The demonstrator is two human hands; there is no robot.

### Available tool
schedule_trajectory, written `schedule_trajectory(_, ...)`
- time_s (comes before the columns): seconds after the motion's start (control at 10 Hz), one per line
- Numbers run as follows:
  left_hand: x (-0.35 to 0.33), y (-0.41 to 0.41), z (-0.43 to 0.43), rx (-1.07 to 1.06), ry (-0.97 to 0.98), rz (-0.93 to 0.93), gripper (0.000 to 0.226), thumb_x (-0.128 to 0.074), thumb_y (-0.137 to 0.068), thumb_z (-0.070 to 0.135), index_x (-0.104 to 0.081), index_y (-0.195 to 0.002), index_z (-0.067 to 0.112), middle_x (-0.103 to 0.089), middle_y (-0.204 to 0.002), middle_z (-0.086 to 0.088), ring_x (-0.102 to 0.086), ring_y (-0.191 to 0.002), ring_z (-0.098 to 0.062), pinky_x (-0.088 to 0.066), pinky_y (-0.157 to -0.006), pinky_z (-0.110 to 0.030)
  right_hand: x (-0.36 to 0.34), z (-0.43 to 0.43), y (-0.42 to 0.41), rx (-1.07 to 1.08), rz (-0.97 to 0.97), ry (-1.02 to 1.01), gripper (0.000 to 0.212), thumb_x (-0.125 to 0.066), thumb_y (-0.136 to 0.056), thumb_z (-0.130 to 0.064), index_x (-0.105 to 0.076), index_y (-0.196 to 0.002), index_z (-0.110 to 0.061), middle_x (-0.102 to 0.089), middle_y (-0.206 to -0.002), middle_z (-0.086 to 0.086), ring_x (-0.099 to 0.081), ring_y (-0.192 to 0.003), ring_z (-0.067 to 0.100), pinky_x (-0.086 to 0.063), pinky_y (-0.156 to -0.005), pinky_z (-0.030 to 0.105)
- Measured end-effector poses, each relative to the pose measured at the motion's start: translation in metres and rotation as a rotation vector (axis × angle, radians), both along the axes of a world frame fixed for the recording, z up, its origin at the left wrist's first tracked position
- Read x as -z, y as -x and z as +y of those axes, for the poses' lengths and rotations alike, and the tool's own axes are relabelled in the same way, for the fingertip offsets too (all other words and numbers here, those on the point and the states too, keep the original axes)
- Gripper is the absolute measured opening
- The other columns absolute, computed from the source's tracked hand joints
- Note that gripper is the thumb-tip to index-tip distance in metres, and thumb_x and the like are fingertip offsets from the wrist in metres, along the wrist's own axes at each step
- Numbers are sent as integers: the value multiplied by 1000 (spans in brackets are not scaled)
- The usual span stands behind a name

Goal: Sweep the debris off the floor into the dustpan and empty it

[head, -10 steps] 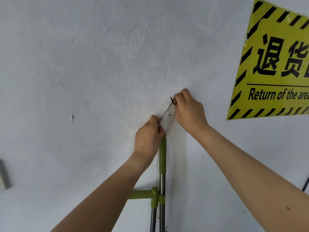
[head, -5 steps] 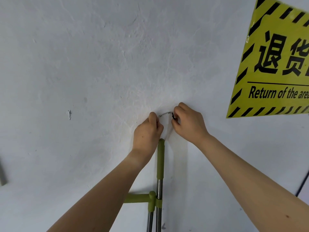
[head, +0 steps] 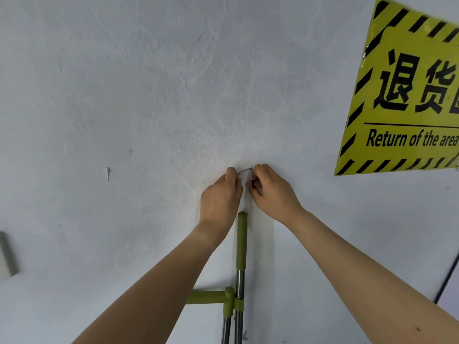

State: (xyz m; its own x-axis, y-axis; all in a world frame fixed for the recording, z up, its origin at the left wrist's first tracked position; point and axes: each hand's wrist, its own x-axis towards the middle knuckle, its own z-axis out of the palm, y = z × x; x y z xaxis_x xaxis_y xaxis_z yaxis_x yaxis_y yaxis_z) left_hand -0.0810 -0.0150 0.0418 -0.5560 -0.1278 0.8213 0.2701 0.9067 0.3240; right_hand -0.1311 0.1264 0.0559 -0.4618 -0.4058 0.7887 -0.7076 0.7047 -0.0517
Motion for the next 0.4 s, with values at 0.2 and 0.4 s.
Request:
schedule_trajectory(0.2,-3,-5,-3,40,-28,-67,22,-50,-97,33,-47,-86,15,-57,-70,3,-53,-56,-18,-40,-49,-29,-2,-5,-8,-1,-176,75,18,-56,-88,-23,-38,-88,-22,-48,-84,-7,-50,-66,14,-46,-54,33)
schedule_trajectory(0.4,-2,-41,1,0,-57,-63,24,-49,-97,40,-57,-90,19,-63,-81,9,-57,-64,-14,-49,-55,-30,-3,8,-45,8,-205,140,22,-57,-93,-33,-47,-103,-17,-45,-87,-8,-51,-67,14,-43,-54,26)
